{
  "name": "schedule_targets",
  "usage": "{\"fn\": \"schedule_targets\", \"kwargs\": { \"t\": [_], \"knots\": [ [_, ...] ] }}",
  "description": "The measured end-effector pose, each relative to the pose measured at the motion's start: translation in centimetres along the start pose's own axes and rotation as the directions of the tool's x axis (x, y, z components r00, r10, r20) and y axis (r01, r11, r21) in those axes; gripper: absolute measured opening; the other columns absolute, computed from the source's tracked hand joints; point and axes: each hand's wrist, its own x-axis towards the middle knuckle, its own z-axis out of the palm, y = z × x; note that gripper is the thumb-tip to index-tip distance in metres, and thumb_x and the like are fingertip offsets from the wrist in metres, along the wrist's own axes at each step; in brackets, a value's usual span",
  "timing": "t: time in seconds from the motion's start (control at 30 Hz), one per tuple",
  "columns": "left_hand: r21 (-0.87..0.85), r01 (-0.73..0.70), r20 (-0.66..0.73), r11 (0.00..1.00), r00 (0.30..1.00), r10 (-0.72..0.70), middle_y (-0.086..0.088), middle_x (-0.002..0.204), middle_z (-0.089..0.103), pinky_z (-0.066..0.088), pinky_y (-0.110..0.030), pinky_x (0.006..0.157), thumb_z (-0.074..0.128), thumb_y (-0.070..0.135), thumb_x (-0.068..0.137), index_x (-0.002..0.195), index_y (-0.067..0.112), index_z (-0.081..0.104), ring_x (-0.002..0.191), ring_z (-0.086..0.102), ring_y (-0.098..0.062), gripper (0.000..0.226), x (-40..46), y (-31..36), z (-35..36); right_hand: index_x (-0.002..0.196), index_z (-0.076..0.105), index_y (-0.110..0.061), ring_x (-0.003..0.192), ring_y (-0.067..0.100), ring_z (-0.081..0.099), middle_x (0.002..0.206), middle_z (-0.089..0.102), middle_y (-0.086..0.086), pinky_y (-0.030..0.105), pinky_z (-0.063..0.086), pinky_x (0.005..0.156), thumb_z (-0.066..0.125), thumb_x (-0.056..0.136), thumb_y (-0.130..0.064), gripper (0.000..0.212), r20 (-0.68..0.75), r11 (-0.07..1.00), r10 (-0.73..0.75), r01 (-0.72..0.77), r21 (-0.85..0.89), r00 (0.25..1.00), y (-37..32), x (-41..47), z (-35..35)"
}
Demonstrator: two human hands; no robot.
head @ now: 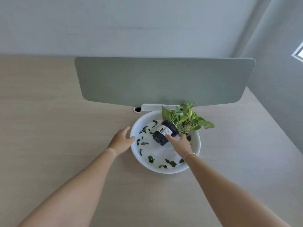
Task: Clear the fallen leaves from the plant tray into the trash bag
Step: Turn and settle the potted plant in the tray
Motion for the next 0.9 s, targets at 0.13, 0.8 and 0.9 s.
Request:
{"fn": "schedule_targets", "kwargs": {
  "t": [0.13,0.8,0.9],
  "knots": [
    [-0.006,0.016,0.024,1.000,1.000,-0.016,-0.002,0.155,0.029,0.031,-0.039,0.114,0.053,0.030,0.089,0.148,0.024,0.025,0.140,0.033,-0.023,0.065,0.3,-0.1,0.6,0.133,0.042,-0.016,0.093,0.022,0.057,0.107,0.059,0.004,0.033,0.050,0.080,0.065,0.074,-0.055,0.075,0.042,0.960,0.146,-0.152,0.235,0.988,-0.5,1.0,1.3],
    [-0.071,0.062,0.060,0.996,0.997,-0.058,0.006,0.094,0.059,0.046,-0.017,0.052,0.045,0.008,0.092,0.150,0.024,0.021,0.053,0.059,-0.012,0.065,1.2,-0.7,1.8,0.133,0.036,-0.022,0.101,0.016,0.061,0.118,0.059,-0.003,0.033,0.059,0.076,0.080,0.070,-0.028,0.077,-0.007,0.865,-0.073,0.067,0.498,0.997,-0.5,2.2,2.1],
    [-0.066,0.063,0.055,0.996,0.997,-0.059,0.001,0.102,0.060,0.048,-0.019,0.054,0.045,0.008,0.093,0.150,0.022,0.020,0.054,0.059,-0.015,0.064,1.3,-0.8,1.9,0.137,0.032,-0.025,0.106,0.012,0.054,0.108,0.053,-0.015,0.012,0.045,0.073,0.080,0.069,-0.027,0.084,-0.069,0.911,-0.197,0.208,0.356,0.978,0.0,1.9,1.6]
  ]
}}
